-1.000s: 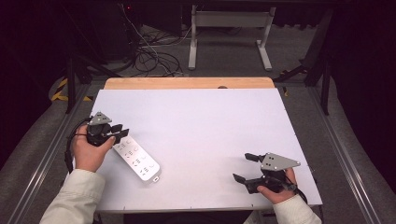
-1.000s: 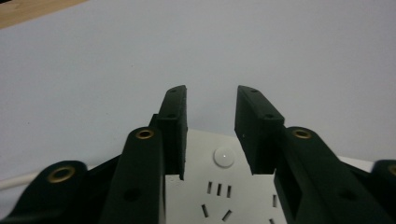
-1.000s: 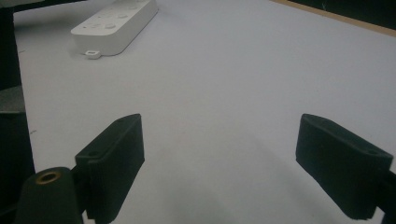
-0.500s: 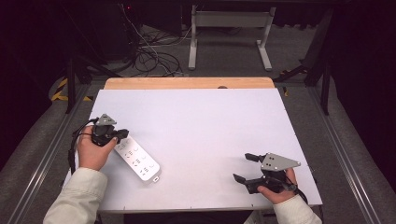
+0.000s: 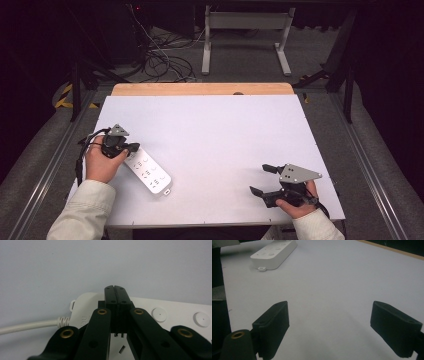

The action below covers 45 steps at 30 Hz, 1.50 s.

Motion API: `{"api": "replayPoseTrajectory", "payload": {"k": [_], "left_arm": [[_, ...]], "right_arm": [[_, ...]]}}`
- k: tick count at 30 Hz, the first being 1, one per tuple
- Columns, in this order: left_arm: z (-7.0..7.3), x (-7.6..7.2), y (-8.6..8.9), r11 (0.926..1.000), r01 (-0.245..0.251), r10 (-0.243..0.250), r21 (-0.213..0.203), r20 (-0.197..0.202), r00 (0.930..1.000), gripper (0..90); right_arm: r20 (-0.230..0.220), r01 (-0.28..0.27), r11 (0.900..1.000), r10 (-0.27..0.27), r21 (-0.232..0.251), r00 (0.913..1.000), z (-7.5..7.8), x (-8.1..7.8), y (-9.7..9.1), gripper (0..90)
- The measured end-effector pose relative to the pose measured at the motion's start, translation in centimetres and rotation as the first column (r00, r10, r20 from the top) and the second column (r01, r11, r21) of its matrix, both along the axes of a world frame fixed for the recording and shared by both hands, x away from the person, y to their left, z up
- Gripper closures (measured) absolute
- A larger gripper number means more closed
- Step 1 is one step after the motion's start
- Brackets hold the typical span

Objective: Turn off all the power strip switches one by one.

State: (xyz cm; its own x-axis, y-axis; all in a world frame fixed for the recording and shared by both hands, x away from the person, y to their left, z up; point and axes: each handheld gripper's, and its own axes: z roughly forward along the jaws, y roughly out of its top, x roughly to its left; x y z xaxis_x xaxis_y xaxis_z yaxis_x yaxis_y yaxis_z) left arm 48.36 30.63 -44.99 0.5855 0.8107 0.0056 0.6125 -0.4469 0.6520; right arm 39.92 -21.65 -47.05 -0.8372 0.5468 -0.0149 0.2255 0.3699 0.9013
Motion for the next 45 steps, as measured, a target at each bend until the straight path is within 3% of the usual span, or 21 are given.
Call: {"api": "replayPoseTrajectory", "payload": {"k": [8,11,16,19,22,23,26,28,29,30,32,35,36,39,41,43,44,45], "left_arm": [[-0.2,0.1,-0.2,0.9999,0.007,-0.007,0.007,-0.011,0.9999,90.0],[-0.3,0.1,0.0,0.9999,0.007,-0.007,-0.013,-0.019,0.9998,90.0],[-0.3,0.0,-0.2,1.0,0.006,-0.006,0.006,-0.009,0.9999,90.0],[-0.4,0.0,0.0,0.9998,-0.008,0.008,-0.016,-0.014,0.9999,90.0],[-0.3,-0.1,-0.3,0.9999,-0.009,0.009,0.011,-0.005,1.0,90.0],[-0.5,-0.1,-0.2,0.9999,-0.014,0.014,-0.008,-0.019,0.9997,90.0],[-0.7,-0.1,0.3,0.9988,-0.007,0.007,-0.049,-0.012,0.9999,90.0],[-0.7,-0.3,0.1,0.9994,-0.015,0.015,-0.03,0.011,0.9998,90.0],[-0.5,-0.5,-0.1,0.9998,-0.012,0.013,-0.014,0.049,0.9987,90.0],[0.0,-0.7,-0.2,0.9998,-0.018,0.018,-0.013,0.062,0.9979,90.0],[1.6,-1.3,0.0,0.9936,0.003,0.01,-0.113,0.117,0.993,90.0],[3.3,-2.2,-0.3,0.9917,0.024,-0.004,-0.126,0.156,0.9877,90.0],[3.5,-2.4,-0.4,0.9891,0.035,-0.013,-0.143,0.156,0.9877,90.0],[3.8,-3.1,-0.6,0.9932,0.036,-0.016,-0.111,0.176,0.9843,90.0],[4.2,-3.9,-0.5,0.9885,0.05,-0.022,-0.142,0.19,0.9815,89.5],[4.7,-4.8,-0.2,0.9795,0.049,-0.007,-0.195,0.209,0.978,65.2],[4.8,-5.2,-0.1,0.9747,0.057,-0.011,-0.216,0.208,0.9782,62.4],[5.0,-5.8,0.0,0.9702,0.067,-0.012,-0.233,0.229,0.9733,58.9]], "right_arm": [[-0.003,0.001,1.0,-0.001,0.0,1.0,0.0,0.0,0.0,16.1],[-0.003,0.001,1.0,-0.001,0.001,1.0,0.0,0.0,0.0,16.1],[-0.002,0.001,1.0,-0.001,0.004,1.0,0.0,-0.1,0.0,16.1],[-0.002,0.001,1.0,-0.001,0.003,1.0,0.0,-0.1,0.0,16.1],[0.0,0.002,1.0,-0.002,0.003,1.0,0.0,-0.1,0.0,16.1],[0.0,0.003,1.0,-0.003,0.003,1.0,0.0,-0.1,0.0,16.1],[0.0,0.003,1.0,-0.003,0.004,1.0,0.0,-0.1,0.0,16.0],[-0.001,0.003,1.0,-0.003,0.006,1.0,0.0,-0.1,-0.1,16.0],[-0.003,0.004,1.0,-0.004,0.006,1.0,0.0,-0.1,-0.1,16.0],[-0.002,0.003,1.0,-0.003,0.006,1.0,0.0,-0.1,-0.1,16.0],[0.005,0.007,0.9999,-0.008,0.01,1.0,0.1,0.0,-0.2,16.0],[0.0,0.012,0.9999,-0.012,0.007,0.9999,0.0,0.1,-0.2,16.0],[-0.003,0.012,0.9999,-0.012,0.004,0.9999,-0.1,0.2,-0.2,16.0],[0.009,0.014,0.9999,-0.014,0.0,0.9999,0.0,0.1,-0.1,16.0],[0.016,0.026,0.9996,-0.026,0.011,0.9995,0.2,0.0,-0.3,15.6],[0.019,0.036,0.9992,-0.036,0.016,0.9992,0.3,0.0,-0.4,15.1],[0.022,0.037,0.9992,-0.038,0.016,0.9991,0.3,0.0,-0.5,15.0],[0.021,0.038,0.9991,-0.039,0.018,0.999,0.3,0.0,-0.5,14.9]]}}
